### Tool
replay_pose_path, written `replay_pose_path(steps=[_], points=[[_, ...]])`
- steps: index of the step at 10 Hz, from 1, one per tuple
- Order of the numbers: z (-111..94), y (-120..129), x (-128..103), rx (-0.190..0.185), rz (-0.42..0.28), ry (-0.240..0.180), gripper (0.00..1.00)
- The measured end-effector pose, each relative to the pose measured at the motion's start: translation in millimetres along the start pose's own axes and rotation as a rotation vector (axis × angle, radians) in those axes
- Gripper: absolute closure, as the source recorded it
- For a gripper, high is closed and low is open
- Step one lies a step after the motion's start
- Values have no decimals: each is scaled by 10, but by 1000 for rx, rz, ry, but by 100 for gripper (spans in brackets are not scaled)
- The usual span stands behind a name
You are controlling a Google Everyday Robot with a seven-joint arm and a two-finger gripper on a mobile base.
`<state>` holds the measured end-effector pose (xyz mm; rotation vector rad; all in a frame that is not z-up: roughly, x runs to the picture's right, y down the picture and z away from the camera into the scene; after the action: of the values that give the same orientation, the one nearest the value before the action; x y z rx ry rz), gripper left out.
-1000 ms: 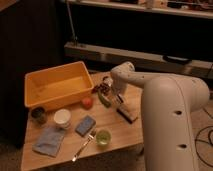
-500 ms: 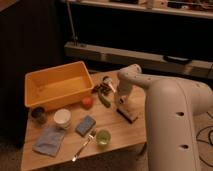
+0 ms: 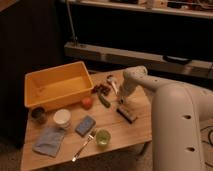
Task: Place brush in table surface
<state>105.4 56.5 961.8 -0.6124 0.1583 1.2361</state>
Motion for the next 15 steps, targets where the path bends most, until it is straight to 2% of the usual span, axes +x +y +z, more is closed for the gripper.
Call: replay_pose_path(steps=[3, 6, 7, 9, 10, 11, 12, 13, 15], points=[[-23, 73, -29, -24, -3, -8, 100], [-463, 100, -182, -28, 15, -72, 100], [-717, 90, -238, -16, 27, -96, 100], [-1045, 104, -303, 17, 34, -117, 100], [-1193, 121, -332, 37, 28, -115, 95], [-1228, 135, -345, 40, 26, -116, 91], [-1236, 154, -357, 44, 22, -115, 80], [-1210, 149, -365, 43, 19, -121, 70], [-954, 95, -368, 35, -12, -133, 48]])
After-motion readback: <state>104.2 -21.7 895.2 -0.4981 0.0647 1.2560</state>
